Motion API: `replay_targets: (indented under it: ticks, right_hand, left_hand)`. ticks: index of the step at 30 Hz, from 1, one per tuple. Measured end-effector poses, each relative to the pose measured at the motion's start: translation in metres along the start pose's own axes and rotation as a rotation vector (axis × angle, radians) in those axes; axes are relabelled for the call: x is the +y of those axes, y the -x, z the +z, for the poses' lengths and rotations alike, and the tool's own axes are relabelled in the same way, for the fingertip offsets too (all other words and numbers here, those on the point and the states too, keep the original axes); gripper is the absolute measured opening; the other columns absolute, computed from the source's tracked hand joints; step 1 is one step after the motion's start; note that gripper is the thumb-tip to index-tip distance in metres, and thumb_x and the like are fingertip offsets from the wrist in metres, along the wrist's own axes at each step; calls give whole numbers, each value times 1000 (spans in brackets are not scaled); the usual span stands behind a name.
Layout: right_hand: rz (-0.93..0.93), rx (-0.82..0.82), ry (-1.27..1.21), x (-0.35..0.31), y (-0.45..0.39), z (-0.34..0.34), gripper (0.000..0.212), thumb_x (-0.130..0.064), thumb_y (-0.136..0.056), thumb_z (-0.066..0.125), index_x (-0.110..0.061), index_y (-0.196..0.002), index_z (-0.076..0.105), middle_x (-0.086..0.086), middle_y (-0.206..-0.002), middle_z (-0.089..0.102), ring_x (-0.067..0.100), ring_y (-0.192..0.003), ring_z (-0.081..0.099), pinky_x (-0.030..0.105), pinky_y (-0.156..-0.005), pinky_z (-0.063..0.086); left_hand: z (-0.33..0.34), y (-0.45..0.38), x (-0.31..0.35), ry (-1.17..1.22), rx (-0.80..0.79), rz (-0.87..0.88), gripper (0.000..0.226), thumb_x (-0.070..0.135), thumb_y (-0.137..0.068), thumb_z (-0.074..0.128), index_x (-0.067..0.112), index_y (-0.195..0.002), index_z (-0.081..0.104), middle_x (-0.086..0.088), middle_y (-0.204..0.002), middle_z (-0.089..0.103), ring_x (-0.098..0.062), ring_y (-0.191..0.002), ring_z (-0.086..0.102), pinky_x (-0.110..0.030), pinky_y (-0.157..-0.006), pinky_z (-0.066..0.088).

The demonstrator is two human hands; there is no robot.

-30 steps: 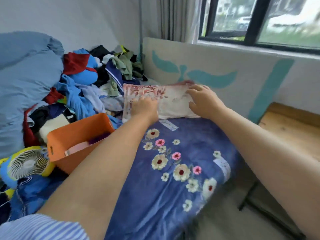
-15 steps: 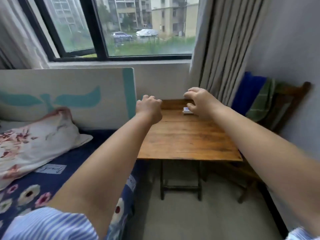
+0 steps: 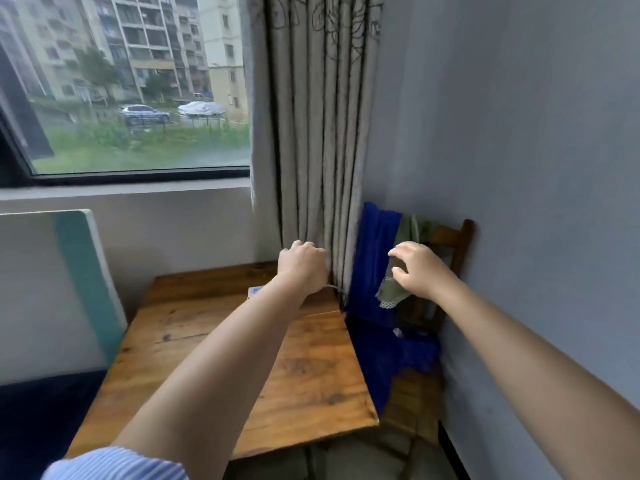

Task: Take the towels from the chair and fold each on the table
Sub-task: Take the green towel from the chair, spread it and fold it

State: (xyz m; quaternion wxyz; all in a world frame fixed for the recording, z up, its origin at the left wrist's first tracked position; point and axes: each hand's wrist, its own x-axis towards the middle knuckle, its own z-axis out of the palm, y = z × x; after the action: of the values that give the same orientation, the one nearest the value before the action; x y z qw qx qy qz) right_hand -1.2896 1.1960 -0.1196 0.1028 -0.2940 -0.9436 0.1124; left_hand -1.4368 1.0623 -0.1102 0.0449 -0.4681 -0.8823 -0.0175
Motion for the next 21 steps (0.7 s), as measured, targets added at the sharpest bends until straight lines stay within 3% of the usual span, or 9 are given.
replay_targets:
  ticks: [7, 12, 18, 21]
  right_hand:
    - [185, 80, -12, 82, -101, -8, 39, -13, -91, 47, -6, -128, 51, 12, -137, 48, 26, -128, 42, 33, -105, 37]
    - [325, 142, -19, 133, -161, -16, 37, -14, -92, 47, -5, -127, 52, 12, -135, 50, 27, -125, 46, 31, -99, 38]
    - [452, 74, -45, 194, -208, -3, 33, -14, -91, 48, -6, -121, 58, 12, -127, 57, 27, -117, 53, 30, -93, 43]
    - [504, 38, -61, 224, -233, 6, 30, -14, -91, 47, -8, -117, 60, 11, -123, 61, 27, -115, 55, 30, -92, 45]
  left_hand:
    - [3, -141, 39, 25, 27, 136, 32, 17, -94, 42, 14, -123, 54, -9, -125, 52, -27, -123, 42, -36, -92, 41]
    - [16, -233, 60, 41, 0, 231, 30, 15, -93, 39, 12, -117, 57, -8, -120, 54, -27, -117, 45, -32, -81, 39]
    - [46, -310, 100, 141, -106, 293, 25, 14, -95, 38, 6, -106, 58, -8, -110, 57, -26, -98, 55, -31, -66, 35]
    - [70, -342, 124, 219, -158, 286, 24, 15, -96, 38, 5, -94, 59, -6, -88, 53, -21, -83, 49, -32, -63, 36]
